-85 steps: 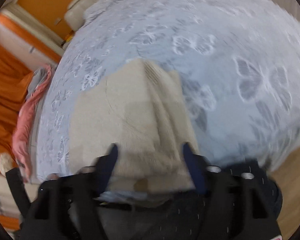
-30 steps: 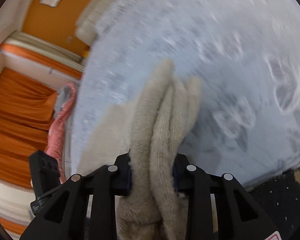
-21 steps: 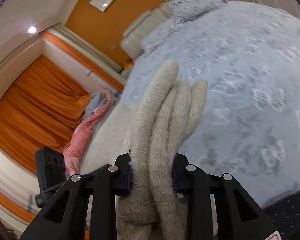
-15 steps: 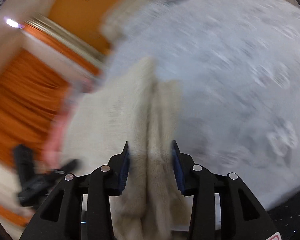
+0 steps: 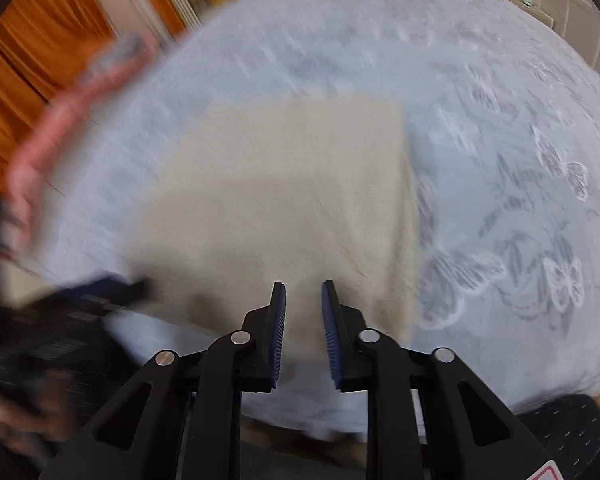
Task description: Fold small clothes
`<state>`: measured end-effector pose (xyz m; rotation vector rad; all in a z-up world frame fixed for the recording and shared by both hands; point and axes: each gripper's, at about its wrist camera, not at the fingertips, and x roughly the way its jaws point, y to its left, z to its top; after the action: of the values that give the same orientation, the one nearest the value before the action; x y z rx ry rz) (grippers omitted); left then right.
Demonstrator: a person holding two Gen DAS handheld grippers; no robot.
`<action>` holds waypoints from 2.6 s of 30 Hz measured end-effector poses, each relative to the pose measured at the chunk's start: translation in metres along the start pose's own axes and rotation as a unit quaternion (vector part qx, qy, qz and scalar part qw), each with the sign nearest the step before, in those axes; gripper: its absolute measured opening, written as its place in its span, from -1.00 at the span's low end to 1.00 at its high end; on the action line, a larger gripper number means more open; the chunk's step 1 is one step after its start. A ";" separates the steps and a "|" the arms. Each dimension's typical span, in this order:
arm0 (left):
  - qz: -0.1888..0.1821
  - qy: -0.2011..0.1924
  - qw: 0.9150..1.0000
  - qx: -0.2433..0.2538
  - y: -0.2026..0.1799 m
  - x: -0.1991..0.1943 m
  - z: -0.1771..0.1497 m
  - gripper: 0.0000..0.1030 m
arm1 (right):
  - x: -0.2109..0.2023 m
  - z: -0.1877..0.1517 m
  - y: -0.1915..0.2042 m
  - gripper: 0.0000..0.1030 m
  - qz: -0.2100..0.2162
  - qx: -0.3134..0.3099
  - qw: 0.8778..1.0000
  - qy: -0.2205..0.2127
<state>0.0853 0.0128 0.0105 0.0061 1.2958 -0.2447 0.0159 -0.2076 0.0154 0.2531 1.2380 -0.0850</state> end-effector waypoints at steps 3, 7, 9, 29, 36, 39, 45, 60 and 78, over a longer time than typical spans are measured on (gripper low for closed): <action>0.002 0.007 1.000 0.002 0.003 0.011 -0.012 0.29 | 0.013 -0.012 -0.041 -1.00 0.088 0.110 0.990 0.004; 0.023 -0.009 0.999 0.023 -0.009 0.003 -0.023 0.26 | -0.020 -0.016 -0.018 -0.99 0.033 0.054 0.998 -0.024; 0.013 -0.028 0.999 0.017 -0.014 -0.009 -0.031 0.26 | -0.042 -0.026 -0.008 -0.83 0.022 0.041 0.997 -0.064; 0.074 -0.146 0.986 0.017 -0.038 -0.007 -0.094 0.44 | -0.017 -0.110 -0.001 0.29 -0.118 0.061 0.980 -0.147; 0.091 -0.151 0.984 0.037 -0.048 -0.005 -0.098 0.44 | -0.005 -0.108 0.003 0.29 -0.115 0.048 0.984 -0.130; 0.096 -0.150 0.983 0.046 -0.052 -0.003 -0.099 0.44 | -0.003 -0.108 0.001 0.29 -0.111 0.050 0.985 -0.126; 0.098 -0.162 0.981 0.049 -0.055 -0.008 -0.102 0.44 | -0.006 -0.109 0.004 0.30 -0.109 0.041 0.984 -0.138; 0.107 -0.182 0.976 0.056 -0.059 -0.015 -0.107 0.51 | -0.014 -0.112 0.013 0.33 -0.110 0.025 0.981 -0.160; 0.110 -0.199 0.972 0.051 -0.059 -0.020 -0.112 0.51 | -0.019 -0.115 0.017 0.33 -0.116 0.019 0.977 -0.175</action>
<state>-0.0367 -0.0256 0.0070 0.1794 0.8729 -0.1138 -0.0928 -0.1652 0.0011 0.1179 0.9098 -0.3414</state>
